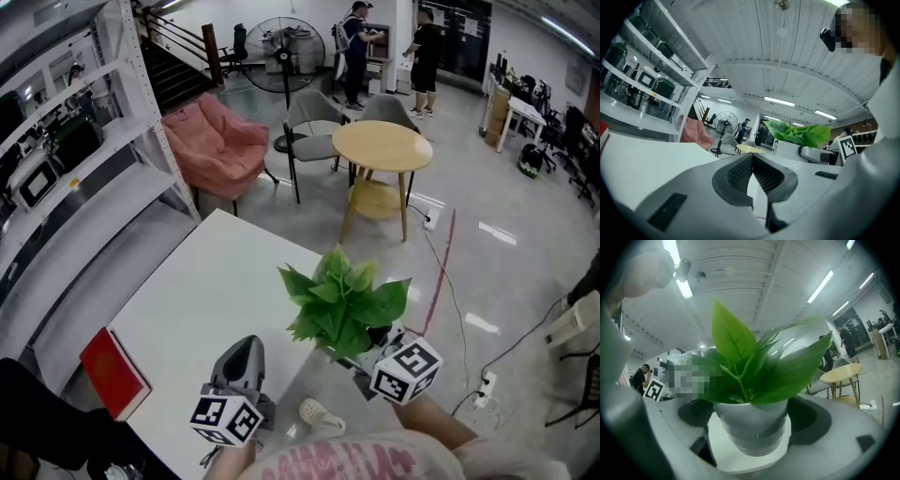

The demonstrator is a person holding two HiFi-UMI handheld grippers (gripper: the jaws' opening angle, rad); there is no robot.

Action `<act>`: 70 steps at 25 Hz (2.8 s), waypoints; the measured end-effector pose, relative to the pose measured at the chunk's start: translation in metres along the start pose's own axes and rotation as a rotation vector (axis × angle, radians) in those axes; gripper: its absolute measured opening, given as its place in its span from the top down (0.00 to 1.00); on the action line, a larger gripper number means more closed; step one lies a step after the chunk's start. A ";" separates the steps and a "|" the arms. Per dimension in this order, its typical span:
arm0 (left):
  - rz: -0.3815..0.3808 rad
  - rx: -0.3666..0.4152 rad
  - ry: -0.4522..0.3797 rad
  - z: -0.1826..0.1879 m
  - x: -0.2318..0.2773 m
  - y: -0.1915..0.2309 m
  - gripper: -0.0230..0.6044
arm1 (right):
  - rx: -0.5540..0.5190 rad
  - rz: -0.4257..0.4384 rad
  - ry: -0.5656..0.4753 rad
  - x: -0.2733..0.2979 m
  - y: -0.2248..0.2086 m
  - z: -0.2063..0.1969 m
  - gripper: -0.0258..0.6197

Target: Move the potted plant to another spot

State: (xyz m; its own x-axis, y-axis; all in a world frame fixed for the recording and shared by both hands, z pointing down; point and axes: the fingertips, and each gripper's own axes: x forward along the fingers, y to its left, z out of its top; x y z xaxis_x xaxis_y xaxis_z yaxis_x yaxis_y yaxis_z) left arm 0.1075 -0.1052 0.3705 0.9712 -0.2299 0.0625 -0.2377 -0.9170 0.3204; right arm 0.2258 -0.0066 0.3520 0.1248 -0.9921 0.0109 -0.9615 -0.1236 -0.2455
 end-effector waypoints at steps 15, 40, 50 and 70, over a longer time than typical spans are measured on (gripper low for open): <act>0.126 -0.078 -0.046 0.034 0.076 0.104 0.96 | -0.021 0.159 0.060 0.146 -0.042 0.014 0.17; 0.509 -0.208 -0.156 0.022 0.003 0.186 0.96 | 0.010 0.413 0.174 0.269 -0.012 -0.022 0.17; 0.705 -0.254 -0.199 0.020 -0.004 0.193 0.96 | -0.011 0.536 0.264 0.335 -0.029 -0.039 0.17; 1.175 -0.415 -0.358 -0.027 -0.103 0.148 0.96 | -0.119 0.732 0.396 0.425 -0.031 -0.104 0.17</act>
State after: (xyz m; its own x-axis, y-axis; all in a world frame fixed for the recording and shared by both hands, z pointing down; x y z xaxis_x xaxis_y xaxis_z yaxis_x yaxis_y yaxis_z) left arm -0.0269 -0.2084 0.4370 0.1119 -0.9561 0.2708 -0.8542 0.0468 0.5179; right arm 0.2835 -0.4269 0.4652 -0.6145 -0.7535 0.2335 -0.7883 0.5748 -0.2196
